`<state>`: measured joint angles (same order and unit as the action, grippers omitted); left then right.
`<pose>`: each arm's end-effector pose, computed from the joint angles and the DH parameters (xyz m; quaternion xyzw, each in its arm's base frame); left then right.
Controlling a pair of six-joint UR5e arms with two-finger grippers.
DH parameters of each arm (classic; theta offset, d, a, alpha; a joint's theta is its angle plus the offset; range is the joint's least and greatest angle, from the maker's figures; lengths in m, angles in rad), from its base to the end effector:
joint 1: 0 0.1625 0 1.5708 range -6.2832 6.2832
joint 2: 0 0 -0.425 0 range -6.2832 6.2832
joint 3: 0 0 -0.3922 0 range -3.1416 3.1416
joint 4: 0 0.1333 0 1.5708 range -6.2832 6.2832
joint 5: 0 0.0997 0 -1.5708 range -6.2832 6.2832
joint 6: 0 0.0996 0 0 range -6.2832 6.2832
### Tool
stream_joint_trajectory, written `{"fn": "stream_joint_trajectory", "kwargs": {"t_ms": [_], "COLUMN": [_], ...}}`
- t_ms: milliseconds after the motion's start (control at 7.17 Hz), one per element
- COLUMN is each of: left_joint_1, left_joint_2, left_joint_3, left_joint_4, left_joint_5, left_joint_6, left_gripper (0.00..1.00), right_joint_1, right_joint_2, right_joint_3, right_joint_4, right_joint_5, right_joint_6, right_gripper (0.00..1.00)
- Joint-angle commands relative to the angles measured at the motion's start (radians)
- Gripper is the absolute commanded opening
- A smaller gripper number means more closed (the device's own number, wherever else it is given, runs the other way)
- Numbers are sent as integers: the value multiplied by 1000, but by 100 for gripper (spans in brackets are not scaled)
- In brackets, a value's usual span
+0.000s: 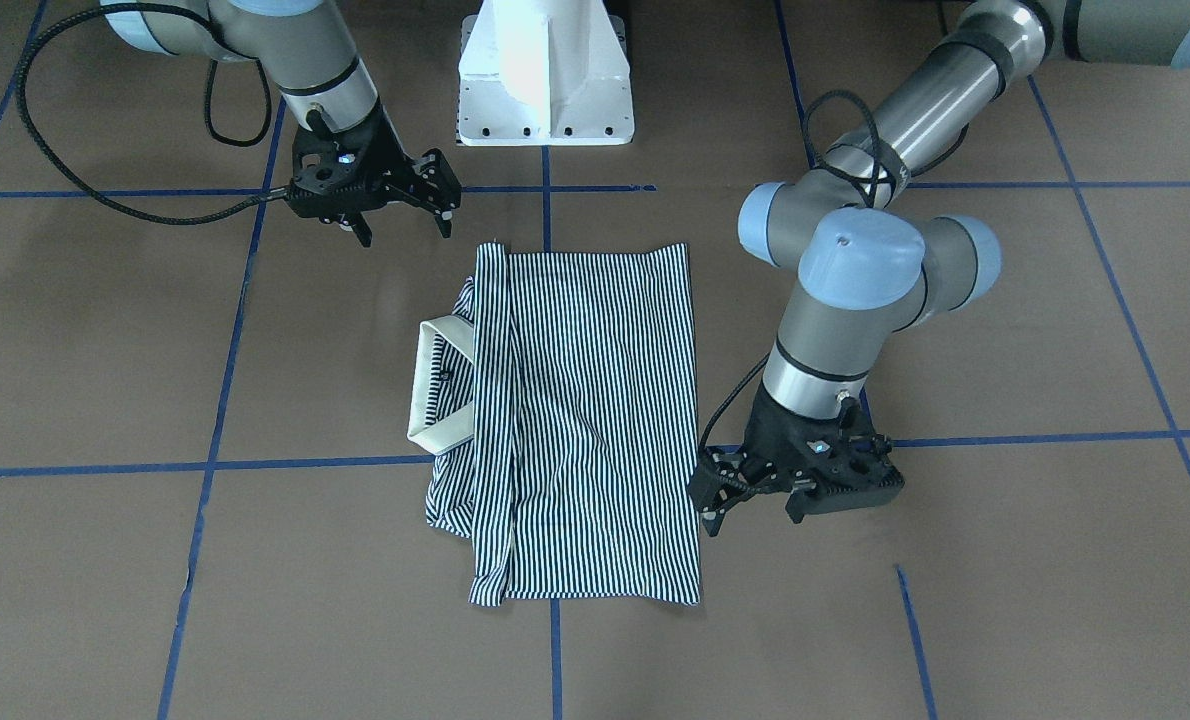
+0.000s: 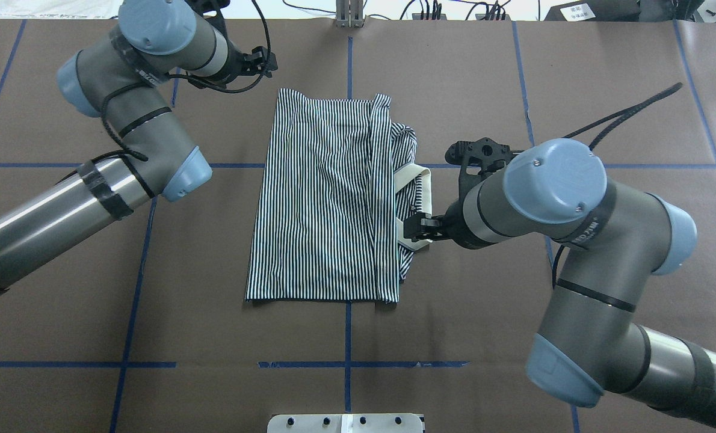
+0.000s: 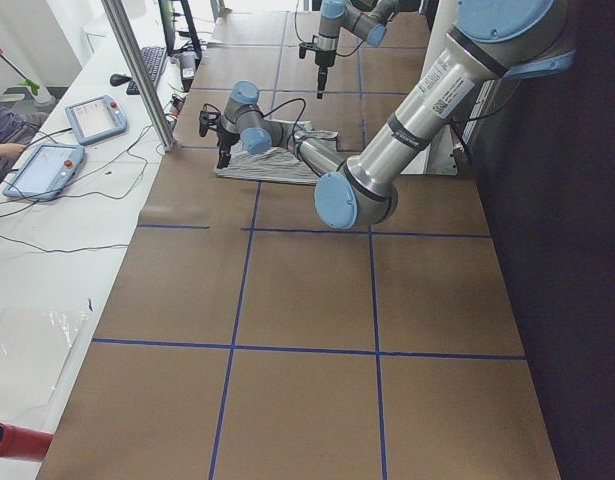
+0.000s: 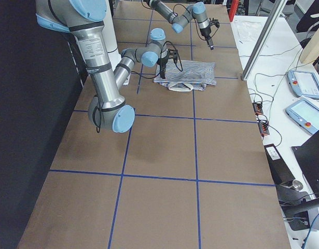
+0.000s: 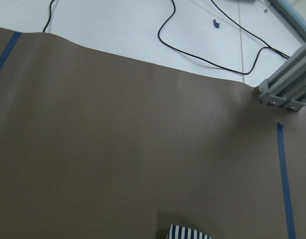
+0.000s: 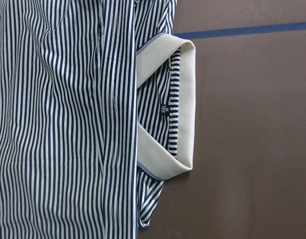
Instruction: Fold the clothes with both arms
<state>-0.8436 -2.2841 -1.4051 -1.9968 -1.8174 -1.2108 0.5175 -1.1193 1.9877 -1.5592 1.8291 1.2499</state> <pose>0.4164 -0.6319 0.2516 0.1732 0.4442 -0.1542 0.8654 -0.4477 -0.3790 0.2301 0.0655 -0.4332 0.0335 0.8983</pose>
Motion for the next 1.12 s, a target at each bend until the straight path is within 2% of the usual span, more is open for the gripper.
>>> {"fn": "stream_joint_trajectory", "kwargs": {"t_ms": [0,139,279,558,697,976], "left_joint_1": [9,14,29,49,49,49], "left_joint_2": [144,184,193,198,198,198], "left_joint_3": [-394,-499,-524,-515,-517,-514], "left_joint_4": [279,329,341,340,340,340], "left_joint_5": [-28,-58,-66,-63,-63,-63], "left_joint_6": [97,96,93,93,93,94], "left_gripper": [100,100,100,100,100,100], "right_joint_1": [-65,-89,-103,-123,-125,-140], "right_joint_2": [116,151,221,346,348,336], "right_joint_3": [-131,-176,-232,-413,-415,-420], "right_joint_4": [-45,-73,-117,-178,-230,-259], "right_joint_5": [-88,-90,-111,-129,-125,-125], "right_joint_6": [-12,-12,-15,-67,-101,-116], "right_gripper": [100,100,100,100,100,100]}}
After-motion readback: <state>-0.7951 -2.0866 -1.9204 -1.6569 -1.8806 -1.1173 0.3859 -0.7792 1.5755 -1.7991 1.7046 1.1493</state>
